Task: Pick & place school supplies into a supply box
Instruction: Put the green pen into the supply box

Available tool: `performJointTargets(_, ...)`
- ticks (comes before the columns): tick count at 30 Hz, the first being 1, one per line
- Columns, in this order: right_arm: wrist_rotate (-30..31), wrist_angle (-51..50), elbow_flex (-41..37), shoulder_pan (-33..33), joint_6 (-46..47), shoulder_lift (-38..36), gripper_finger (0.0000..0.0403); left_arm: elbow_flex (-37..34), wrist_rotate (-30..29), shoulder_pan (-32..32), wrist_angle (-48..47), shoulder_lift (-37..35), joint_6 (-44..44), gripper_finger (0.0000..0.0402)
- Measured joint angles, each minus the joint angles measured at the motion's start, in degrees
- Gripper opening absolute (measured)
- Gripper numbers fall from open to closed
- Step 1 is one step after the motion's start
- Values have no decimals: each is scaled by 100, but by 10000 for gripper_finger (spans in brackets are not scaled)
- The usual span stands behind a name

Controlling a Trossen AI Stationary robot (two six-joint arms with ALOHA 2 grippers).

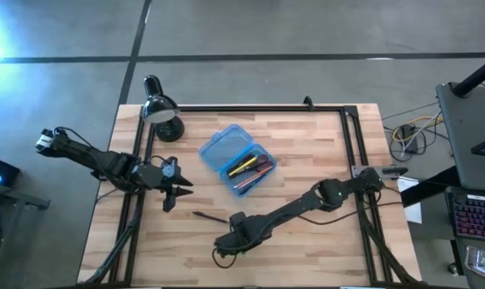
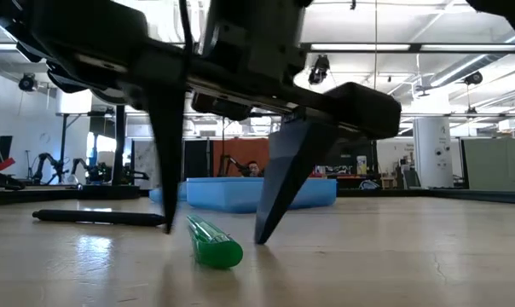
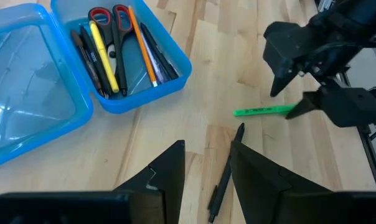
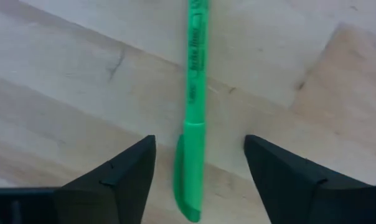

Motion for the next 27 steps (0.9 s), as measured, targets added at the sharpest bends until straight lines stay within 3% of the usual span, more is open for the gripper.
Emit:
performJointTargets(9, -212, -193, -765, -36, -133, -72, 163, 0, -1, 1, 3, 0, 160, 110)
performJointTargets(18, -324, -354, -801, -223, -1128, -79, 44, -13, -2, 2, 4, 2, 164, 110)
performJointTargets(21, -362, -386, -805, -289, -1494, -133, 23, -15, -2, 2, 7, 1, 158, 110)
performJointTargets(27, 928, -606, -893, -377, -1356, -598, 22, -15, -6, 2, 8, 1, 49, 110)
